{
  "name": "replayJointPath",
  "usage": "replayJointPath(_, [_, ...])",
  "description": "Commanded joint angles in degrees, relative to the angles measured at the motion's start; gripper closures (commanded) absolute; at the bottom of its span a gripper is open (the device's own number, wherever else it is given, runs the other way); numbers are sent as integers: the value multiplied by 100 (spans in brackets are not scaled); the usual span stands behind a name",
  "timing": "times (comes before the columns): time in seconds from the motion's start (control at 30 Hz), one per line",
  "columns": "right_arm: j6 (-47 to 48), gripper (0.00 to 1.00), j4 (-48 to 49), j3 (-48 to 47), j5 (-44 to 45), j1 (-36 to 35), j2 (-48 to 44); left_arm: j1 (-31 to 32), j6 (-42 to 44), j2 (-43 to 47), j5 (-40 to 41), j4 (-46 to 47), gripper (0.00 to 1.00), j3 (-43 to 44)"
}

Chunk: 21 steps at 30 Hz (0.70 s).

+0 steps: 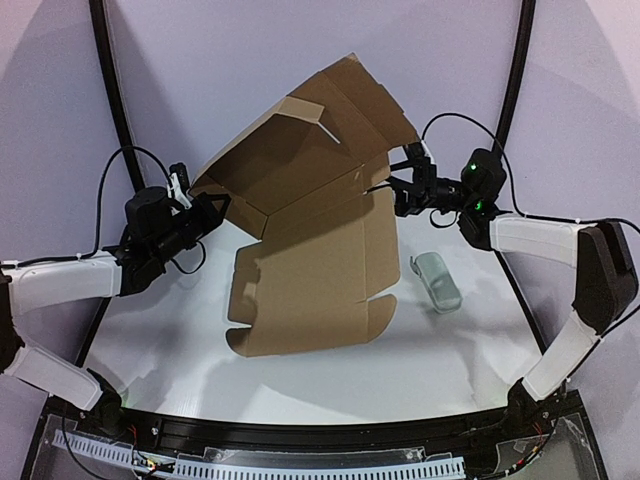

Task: Fold the paper box

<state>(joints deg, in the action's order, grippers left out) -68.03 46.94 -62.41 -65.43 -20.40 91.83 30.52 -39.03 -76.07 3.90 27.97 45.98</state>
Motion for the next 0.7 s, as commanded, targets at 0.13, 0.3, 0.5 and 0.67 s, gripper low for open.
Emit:
replayJointPath(0.13, [201,2,-87,-248,256,-295,216,-3,-125,-54,7,147,99,-45])
replayJointPath(0.3, [376,2,-288,-356,451,-399,276,-3,-124,-101,18,155,99,-28])
replayJointPath(0.5, [1166,6,-1564,-485,1222,-502,294,-7,-211,-125,-120,348,99,-36])
replayJointPath(0.67, [1953,11,-2443,-413,2519,-692,186,-3,-292,-9,-141,481,99,-113])
